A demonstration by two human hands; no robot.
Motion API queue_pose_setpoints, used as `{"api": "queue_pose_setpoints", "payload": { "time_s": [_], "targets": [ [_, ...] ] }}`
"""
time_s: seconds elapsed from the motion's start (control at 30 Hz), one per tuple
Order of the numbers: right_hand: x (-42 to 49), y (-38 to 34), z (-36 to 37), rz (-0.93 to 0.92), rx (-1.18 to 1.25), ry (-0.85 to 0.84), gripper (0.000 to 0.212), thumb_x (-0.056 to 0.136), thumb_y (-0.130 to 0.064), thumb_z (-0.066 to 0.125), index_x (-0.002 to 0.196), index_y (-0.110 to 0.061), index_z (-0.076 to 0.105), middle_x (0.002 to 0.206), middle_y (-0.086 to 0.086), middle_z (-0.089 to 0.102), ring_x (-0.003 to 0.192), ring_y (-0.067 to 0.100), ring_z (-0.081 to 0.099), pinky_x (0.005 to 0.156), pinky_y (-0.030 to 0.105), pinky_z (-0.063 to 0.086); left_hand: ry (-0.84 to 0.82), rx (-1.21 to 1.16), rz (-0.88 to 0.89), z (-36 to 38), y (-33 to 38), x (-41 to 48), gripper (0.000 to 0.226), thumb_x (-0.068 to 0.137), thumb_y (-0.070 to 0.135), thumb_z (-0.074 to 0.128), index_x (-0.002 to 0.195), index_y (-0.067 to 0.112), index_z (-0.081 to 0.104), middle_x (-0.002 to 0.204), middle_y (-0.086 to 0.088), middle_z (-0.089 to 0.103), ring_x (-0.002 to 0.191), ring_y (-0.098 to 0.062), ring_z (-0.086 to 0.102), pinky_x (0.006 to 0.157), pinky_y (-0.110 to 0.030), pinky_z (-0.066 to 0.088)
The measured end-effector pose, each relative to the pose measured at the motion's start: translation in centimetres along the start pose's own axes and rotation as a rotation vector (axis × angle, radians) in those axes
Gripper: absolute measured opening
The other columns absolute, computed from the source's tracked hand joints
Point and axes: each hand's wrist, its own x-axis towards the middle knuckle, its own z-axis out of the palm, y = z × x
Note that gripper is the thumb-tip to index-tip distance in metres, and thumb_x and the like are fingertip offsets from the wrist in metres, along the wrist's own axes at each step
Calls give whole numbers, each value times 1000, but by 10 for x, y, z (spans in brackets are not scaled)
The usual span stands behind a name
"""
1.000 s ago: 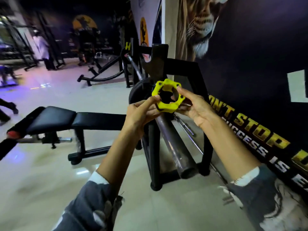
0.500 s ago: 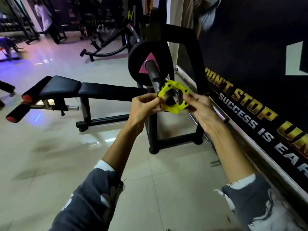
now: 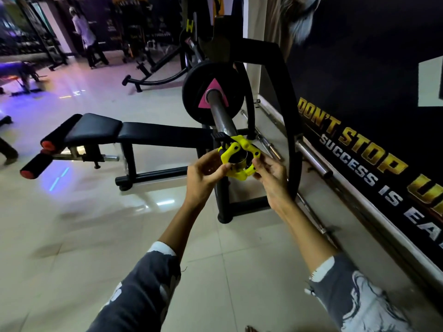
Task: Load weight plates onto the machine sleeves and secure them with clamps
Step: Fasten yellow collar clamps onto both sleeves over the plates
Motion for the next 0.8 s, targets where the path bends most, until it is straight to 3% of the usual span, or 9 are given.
{"api": "queue_pose_setpoints", "payload": {
  "time_s": [0.1, 0.17, 0.23, 0.3, 0.47, 0.53, 0.63, 0.8],
  "targets": [
    [-2, 10, 4, -20, -4, 18, 41, 87, -25, 56, 125, -10, 55, 101, -9, 71, 97, 7, 65, 78, 23, 53, 43, 14, -13, 3, -6, -2, 43, 81, 5, 67, 122, -3, 56, 109, -13, 69, 99, -22, 68, 84, -33, 56],
    [-3, 16, 6, -5, 12, 45, 39, 92, -17, 51, 128, -2, 50, 105, -2, 67, 98, 9, 65, 83, 32, 54, 60, 30, -33, 4, -10, -3, 46, 81, 1, 67, 124, -4, 53, 112, -20, 67, 101, -23, 67, 86, -34, 56],
    [1, 19, 8, 11, 34, 65, 34, 94, -15, 48, 125, -3, 53, 107, 2, 65, 98, 9, 65, 85, 36, 55, 45, 38, -19, 1, -12, -2, 48, 79, 0, 68, 125, -2, 53, 111, -14, 68, 103, -21, 67, 84, -31, 57],
    [7, 19, 9, 31, 63, 58, 28, 94, -17, 48, 120, -11, 57, 107, 1, 66, 97, 8, 66, 80, 30, 57, -9, 16, 0, -4, -10, 1, 47, 79, 0, 68, 124, 0, 55, 110, -3, 70, 104, -20, 66, 81, -28, 57],
    [37, 11, 7, 121, 88, 40, 33, 96, -20, 46, 125, -9, 54, 114, 3, 64, 104, 15, 64, 76, 23, 56, 131, -50, -136, -12, -17, 28, 37, 87, 5, 61, 123, -1, 56, 112, -18, 66, 99, -31, 62, 88, -54, 48],
    [53, 5, 9, 137, 57, 27, 30, 96, -21, 45, 122, -11, 57, 111, 3, 64, 93, 7, 67, 68, 18, 54, 118, -51, -175, -17, -20, 46, 34, 87, 7, 61, 121, 2, 59, 103, -15, 67, 91, -30, 58, 81, -47, 47],
    [71, 5, 15, 141, 53, 9, 32, 95, -25, 48, 122, -11, 58, 110, 2, 65, 87, 4, 68, 63, 15, 52, 67, -24, -183, -26, -27, 64, 34, 87, 8, 62, 120, 3, 60, 101, -8, 71, 92, -24, 66, 81, -37, 52],
    [112, 15, 29, 115, 152, -46, 33, 96, -18, 46, 127, -12, 55, 117, -1, 64, 100, 7, 65, 75, 20, 55, 125, -24, -158, -26, -42, 102, 33, 88, 5, 60, 120, -2, 59, 107, -11, 69, 93, -12, 69, 77, -21, 55]
  ]
}}
